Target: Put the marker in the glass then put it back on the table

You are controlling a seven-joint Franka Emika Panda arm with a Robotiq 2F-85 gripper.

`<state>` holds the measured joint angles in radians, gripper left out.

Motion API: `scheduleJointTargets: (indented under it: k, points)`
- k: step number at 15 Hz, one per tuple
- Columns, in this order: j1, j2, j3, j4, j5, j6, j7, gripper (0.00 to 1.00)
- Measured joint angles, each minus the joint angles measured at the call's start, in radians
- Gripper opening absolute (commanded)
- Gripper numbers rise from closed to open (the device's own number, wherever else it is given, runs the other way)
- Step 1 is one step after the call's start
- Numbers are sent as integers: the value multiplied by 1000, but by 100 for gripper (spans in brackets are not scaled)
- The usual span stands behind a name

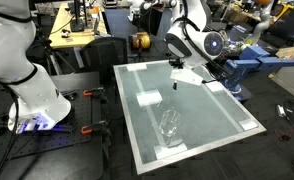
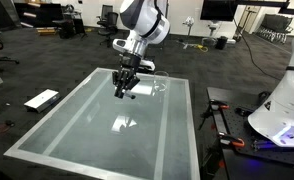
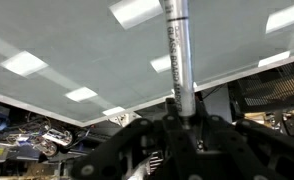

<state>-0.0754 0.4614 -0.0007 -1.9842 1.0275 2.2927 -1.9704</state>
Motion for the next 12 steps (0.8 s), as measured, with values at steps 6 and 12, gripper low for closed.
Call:
scheduleJointTargets:
  k: [6,12]
  points:
    - [28,15,21,0,-1,176,141,5]
    - [50,41,35,1,-51,268,318,5]
